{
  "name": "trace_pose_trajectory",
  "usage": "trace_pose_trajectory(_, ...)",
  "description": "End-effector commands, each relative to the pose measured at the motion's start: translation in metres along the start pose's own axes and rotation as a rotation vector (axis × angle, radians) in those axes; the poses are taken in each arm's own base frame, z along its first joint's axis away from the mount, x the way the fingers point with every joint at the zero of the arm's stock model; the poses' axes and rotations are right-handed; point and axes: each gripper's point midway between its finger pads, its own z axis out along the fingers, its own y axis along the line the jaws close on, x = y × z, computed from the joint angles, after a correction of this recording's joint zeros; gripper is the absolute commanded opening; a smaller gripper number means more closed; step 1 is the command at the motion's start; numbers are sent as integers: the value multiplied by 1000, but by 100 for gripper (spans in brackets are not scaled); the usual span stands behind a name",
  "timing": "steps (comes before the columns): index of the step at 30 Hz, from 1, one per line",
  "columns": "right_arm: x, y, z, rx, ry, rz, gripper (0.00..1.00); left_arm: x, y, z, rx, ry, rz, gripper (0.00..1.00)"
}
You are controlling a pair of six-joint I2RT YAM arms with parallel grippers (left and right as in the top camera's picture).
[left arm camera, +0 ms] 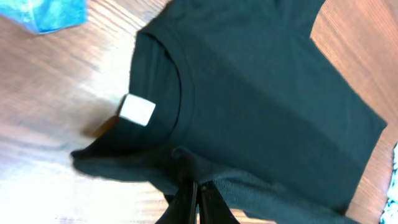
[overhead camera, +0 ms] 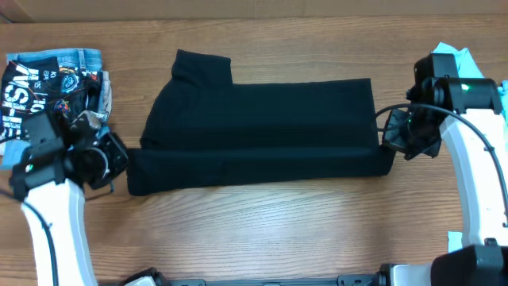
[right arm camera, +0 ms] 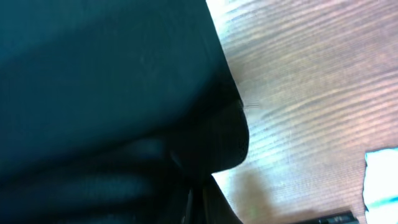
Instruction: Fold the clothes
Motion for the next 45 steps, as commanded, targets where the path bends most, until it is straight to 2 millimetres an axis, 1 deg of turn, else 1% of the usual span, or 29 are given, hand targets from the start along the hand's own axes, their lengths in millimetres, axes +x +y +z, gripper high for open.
trace_pose_trajectory(1,-9,-3,4,20,-16,7,5,-7,-9,16,2,25,58,4)
trace_pose_trajectory(4,-15,-2,9,17,-23,7,5,-8,-12,38,-11,60,83,4)
trace_pose_trajectory(8,-20,0,19,23,-6,7,5,-9,-9,58,-34,93,84,4)
trace_pose_trajectory(11,-20,-2,32,44,32,4,5,-8,-6,70,-41,118,81,4)
trace_pose_trajectory(14,-24,-3,47,65,54,4,5,-10,-6,80,-41,123,87,4)
trace_pose_trajectory(17,-28,-4,60,80,69,4,5,-16,-9,89,-33,112,103,4)
trace_pose_trajectory(20,-28,-5,74,93,101,4,5,-20,-13,98,-24,100,121,4)
trace_pose_trajectory(23,-27,-9,87,120,119,2,6,-20,-16,106,-20,107,134,4)
trace_pose_trajectory(26,-31,-10,99,128,101,2,6,-15,-18,116,-22,128,146,4)
trace_pose_trajectory(29,-39,-9,107,122,58,1,6,-14,-15,123,-43,134,154,4)
trace_pose_trajectory(30,-43,-8,107,117,43,2,10,-16,-14,124,-53,124,157,4)
trace_pose_trajectory(31,-47,-7,107,111,24,2,18,-19,-13,124,-62,112,160,7)
trace_pose_trajectory(32,-53,-5,107,103,2,3,29,-23,-13,124,-63,96,164,11)
trace_pose_trajectory(33,-60,-3,108,98,-27,3,44,-30,-13,122,-65,73,167,21)
trace_pose_trajectory(34,-67,-4,107,104,-58,5,55,-34,-13,120,-69,57,169,24)
trace_pose_trajectory(35,-73,-5,105,116,-82,6,57,-40,-15,117,-71,40,171,26)
trace_pose_trajectory(37,-81,-7,101,132,-113,8,57,-51,-20,109,-65,10,175,34)
trace_pose_trajectory(39,-84,-6,99,128,-124,9,57,-62,-28,98,-54,-19,181,35)
trace_pose_trajectory(41,-82,-7,98,131,-113,8,57,-68,-36,88,-48,-31,186,35)
trace_pose_trajectory(43,-76,-9,99,139,-89,8,58,-68,-41,81,-43,-21,188,35)
trace_pose_trajectory(45,-70,-10,99,146,-69,7,58,-60,-41,78,-55,14,181,36)
